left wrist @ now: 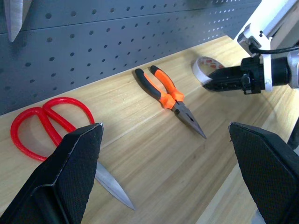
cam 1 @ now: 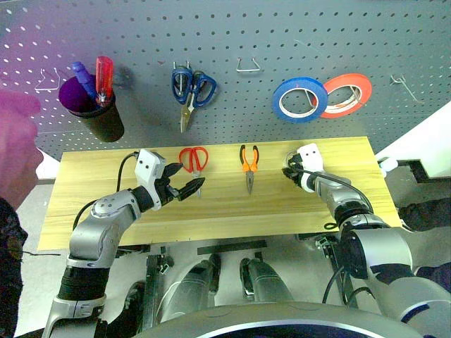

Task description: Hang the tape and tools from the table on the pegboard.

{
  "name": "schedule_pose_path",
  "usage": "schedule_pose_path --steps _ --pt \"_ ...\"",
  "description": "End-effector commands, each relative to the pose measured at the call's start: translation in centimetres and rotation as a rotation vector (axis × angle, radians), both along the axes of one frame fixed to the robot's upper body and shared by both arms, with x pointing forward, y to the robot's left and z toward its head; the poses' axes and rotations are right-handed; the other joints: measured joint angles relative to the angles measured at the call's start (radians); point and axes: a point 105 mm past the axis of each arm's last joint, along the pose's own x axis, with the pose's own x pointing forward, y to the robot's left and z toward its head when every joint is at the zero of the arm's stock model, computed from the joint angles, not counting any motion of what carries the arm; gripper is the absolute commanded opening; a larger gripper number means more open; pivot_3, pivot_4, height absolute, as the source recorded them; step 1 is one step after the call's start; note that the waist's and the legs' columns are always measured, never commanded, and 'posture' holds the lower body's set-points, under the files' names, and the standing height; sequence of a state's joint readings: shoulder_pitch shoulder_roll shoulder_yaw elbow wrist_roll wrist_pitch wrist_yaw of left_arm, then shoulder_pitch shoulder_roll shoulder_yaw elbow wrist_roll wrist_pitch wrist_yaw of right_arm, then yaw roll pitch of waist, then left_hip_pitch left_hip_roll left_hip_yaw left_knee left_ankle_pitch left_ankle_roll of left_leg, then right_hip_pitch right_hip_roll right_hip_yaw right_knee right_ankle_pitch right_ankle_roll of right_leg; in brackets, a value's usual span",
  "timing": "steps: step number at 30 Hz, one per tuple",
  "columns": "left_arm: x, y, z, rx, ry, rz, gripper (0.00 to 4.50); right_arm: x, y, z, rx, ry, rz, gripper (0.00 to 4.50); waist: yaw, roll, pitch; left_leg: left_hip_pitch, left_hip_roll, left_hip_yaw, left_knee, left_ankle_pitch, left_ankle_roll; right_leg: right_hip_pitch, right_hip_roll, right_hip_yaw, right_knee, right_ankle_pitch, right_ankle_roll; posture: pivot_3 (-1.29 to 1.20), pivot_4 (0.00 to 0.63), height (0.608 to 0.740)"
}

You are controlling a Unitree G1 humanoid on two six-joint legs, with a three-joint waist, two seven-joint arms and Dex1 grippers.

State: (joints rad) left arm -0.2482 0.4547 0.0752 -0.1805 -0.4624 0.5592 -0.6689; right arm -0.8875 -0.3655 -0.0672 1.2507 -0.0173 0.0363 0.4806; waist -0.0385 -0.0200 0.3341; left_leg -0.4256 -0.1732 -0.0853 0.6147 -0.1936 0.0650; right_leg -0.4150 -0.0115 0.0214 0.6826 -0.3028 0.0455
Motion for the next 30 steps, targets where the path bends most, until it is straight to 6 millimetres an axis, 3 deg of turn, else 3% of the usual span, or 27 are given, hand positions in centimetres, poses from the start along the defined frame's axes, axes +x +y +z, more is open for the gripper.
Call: schedule_pose_path --steps 1,2,3,14,23,30 --pt "-0.1 0.3 1.3 -0.004 -0.051 0.007 4.50 -0.4 -0.3 -0.6 0.002 0.015 -0.003 0.43 0.000 0.000 0.000 0.000 0.000 0.000 0.000 0.000 0.000 0.000 0.000 0.000 0.000 0.000 0.000 0.03 0.380 0.740" --pt "-0.1 0.3 1.3 -0.006 -0.051 0.007 4.50 -0.3 -0.3 -0.5 0.004 0.014 -0.005 0.09 0.000 0.000 0.000 0.000 0.000 0.000 0.000 0.000 0.000 0.000 0.000 0.000 0.000 0.000 0.000 0.03 0.379 0.740" --pt "-0.1 0.3 1.3 -0.004 -0.053 0.006 4.50 -0.4 -0.2 -0.5 0.003 0.014 0.001 0.02 0.000 -0.001 0.000 0.000 0.000 0.000 0.000 0.000 0.000 0.000 0.000 0.000 0.000 0.000 0.000 0.03 0.374 0.740" --pt "-0.3 0.2 2.3 -0.045 -0.076 -0.024 4.50 -0.4 0.0 -0.3 0.010 0.006 0.021 0.02 0.000 -0.001 0.000 0.000 0.000 0.000 0.000 0.001 -0.001 0.000 0.000 0.000 0.000 0.000 0.000 0.01 0.353 0.740" --pt "-3.9 -2.8 4.6 -0.072 -0.085 -0.307 4.50 -0.7 1.3 -0.6 0.056 0.000 0.060 0.02 -0.003 -0.001 0.000 0.000 0.000 0.000 0.000 0.004 -0.007 0.000 0.000 -0.001 -0.001 0.000 0.000 0.00 0.328 0.740" --pt "-4.8 -3.0 5.6 -0.070 -0.090 -0.386 4.50 -0.2 -0.3 0.8 0.059 -0.041 0.025 0.02 -0.004 -0.001 0.000 0.000 0.000 0.000 0.000 0.004 -0.007 -0.001 0.000 -0.001 0.000 0.000 0.000 -0.02 0.308 0.740"
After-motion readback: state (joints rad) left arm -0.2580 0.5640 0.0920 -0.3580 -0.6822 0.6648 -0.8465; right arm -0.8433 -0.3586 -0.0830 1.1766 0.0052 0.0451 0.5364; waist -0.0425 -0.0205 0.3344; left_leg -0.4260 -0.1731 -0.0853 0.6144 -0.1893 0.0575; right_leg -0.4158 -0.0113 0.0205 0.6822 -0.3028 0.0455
